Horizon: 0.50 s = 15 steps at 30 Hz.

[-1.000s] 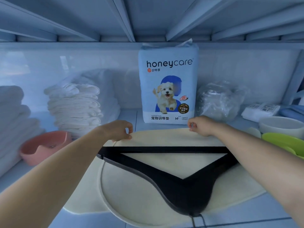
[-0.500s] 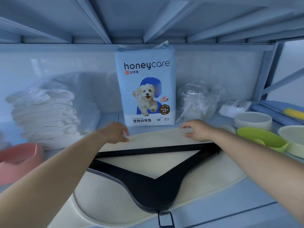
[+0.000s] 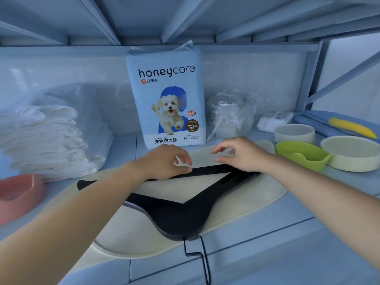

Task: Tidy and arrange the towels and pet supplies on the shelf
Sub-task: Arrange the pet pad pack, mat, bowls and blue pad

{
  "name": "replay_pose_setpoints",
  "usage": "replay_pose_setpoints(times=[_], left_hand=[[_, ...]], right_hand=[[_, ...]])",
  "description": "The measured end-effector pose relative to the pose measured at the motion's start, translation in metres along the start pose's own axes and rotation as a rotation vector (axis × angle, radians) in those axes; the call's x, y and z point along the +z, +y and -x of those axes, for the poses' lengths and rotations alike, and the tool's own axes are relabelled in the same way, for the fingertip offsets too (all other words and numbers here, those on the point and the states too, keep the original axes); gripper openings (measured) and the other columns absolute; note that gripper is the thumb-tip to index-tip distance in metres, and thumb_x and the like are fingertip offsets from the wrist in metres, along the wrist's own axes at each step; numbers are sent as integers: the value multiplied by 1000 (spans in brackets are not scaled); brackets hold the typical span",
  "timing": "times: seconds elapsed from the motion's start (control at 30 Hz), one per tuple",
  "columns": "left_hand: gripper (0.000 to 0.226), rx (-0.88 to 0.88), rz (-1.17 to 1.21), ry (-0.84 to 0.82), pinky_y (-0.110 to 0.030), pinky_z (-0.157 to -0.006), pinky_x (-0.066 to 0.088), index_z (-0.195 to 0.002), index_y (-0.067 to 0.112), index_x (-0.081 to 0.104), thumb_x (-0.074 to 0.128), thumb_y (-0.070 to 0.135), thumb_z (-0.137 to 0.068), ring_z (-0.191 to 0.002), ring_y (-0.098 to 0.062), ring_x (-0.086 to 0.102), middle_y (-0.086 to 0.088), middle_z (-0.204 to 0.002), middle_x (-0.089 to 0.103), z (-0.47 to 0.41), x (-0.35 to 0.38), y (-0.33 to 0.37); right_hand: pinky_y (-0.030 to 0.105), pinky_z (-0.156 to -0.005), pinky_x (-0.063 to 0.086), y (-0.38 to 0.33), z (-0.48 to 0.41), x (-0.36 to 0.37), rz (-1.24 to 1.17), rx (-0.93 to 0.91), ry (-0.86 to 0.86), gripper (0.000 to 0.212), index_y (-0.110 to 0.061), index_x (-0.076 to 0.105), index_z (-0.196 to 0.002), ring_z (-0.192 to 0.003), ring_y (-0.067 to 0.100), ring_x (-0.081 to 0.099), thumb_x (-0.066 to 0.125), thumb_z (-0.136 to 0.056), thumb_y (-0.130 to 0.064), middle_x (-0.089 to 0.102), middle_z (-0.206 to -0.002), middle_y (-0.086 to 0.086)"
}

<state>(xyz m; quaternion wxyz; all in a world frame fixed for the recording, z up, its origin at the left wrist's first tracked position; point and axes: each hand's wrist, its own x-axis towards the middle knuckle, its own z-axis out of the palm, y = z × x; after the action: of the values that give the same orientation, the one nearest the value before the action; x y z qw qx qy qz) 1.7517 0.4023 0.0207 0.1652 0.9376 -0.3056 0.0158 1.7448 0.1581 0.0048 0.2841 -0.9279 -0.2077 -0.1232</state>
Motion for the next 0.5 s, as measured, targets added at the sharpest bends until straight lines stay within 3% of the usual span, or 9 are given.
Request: replay_pose_setpoints(times=[0.13,0.27,0.37,0.5], left_hand=[[20,15,-31,35,-16,-81,44,-99,30,65,62,43,-84,-93,-5,57,12,-102,64,16,11,35],[34,-116,-104,-25,-15,-75,40,-102,33,62,58,58,-80,-91,-3,56,18,-97,61,27,16,61],[40,-242,-100,-66,-20,-79,39,-106,30,62,59,60,-79,-94,-6,56,17,-97,61,37,17,76],[33,-330,-140,37,-23,-82,42,-109,32,61,61,50,-82,-96,-8,56,16,-102,60,50,20,92]], right_hand=[[19,-86,46,-10,29,-9,-6,-69,-101,25,-31,71,-98,-92,-3,58,74,-75,-41,66,-94,-20],[14,-84,44,-9,40,-18,61,-101,-308,41,-35,69,-103,-93,-5,58,79,-65,-47,67,-101,-21],[19,-90,45,-8,32,-18,106,-149,-294,36,-31,71,-103,-98,-1,58,78,-70,-43,68,-107,-16],[25,-91,47,-5,30,-17,134,-197,-219,28,-26,71,-106,-100,8,60,73,-79,-33,69,-108,-9]])
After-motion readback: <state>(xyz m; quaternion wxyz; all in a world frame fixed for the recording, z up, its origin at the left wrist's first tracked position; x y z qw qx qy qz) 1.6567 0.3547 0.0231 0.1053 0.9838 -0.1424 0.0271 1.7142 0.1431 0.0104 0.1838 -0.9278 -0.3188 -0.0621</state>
